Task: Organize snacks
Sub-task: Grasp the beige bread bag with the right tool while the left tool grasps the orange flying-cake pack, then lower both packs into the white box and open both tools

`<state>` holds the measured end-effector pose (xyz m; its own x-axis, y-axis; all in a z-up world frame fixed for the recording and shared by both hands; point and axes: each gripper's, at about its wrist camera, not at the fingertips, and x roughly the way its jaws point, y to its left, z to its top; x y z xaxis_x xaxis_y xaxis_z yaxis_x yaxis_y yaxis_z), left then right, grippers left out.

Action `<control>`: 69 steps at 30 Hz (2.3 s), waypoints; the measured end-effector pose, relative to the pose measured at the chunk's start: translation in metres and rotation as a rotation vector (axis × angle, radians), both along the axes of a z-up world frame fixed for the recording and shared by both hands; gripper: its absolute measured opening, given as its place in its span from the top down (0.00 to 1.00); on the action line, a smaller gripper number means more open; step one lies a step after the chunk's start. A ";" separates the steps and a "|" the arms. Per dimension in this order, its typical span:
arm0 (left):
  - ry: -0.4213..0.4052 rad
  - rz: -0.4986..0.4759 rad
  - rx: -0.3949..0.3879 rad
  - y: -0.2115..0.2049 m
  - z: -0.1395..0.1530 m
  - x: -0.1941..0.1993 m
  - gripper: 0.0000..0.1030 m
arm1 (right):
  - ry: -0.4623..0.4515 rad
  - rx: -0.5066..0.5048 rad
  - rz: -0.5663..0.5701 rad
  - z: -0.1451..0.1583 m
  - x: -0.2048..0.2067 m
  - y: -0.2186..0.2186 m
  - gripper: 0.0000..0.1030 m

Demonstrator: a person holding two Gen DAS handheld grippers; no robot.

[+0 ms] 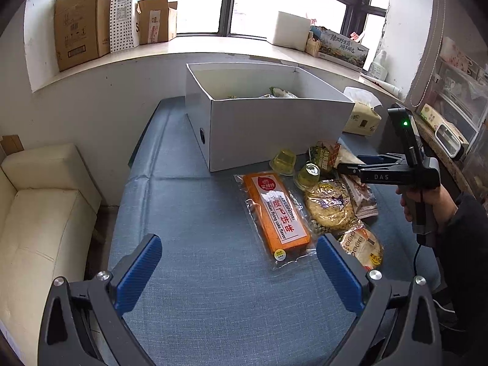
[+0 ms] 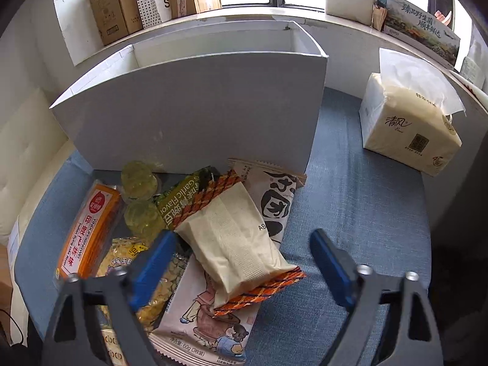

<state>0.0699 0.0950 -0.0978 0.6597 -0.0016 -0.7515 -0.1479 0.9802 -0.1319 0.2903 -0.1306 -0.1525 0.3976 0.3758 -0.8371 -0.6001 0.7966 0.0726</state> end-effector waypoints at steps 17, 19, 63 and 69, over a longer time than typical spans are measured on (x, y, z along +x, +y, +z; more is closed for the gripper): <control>0.109 0.011 -0.102 -0.011 -0.033 0.060 0.00 | -0.092 0.251 -0.071 0.063 -0.074 -0.050 0.51; 0.131 0.030 -0.102 -0.013 -0.041 0.078 0.00 | -0.106 0.268 -0.073 0.070 -0.089 -0.054 0.51; -0.052 0.025 -0.042 -0.012 0.036 0.062 0.41 | -0.124 0.316 -0.076 0.079 -0.123 -0.035 0.51; -0.123 0.016 -0.020 0.002 0.086 0.114 0.40 | -0.188 0.346 -0.052 0.121 -0.081 -0.011 0.51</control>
<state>0.1841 0.0966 -0.0114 0.7472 -0.0048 -0.6646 -0.1448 0.9748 -0.1698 0.2093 -0.1420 -0.0319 0.5579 0.5981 -0.5753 -0.5883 0.7740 0.2343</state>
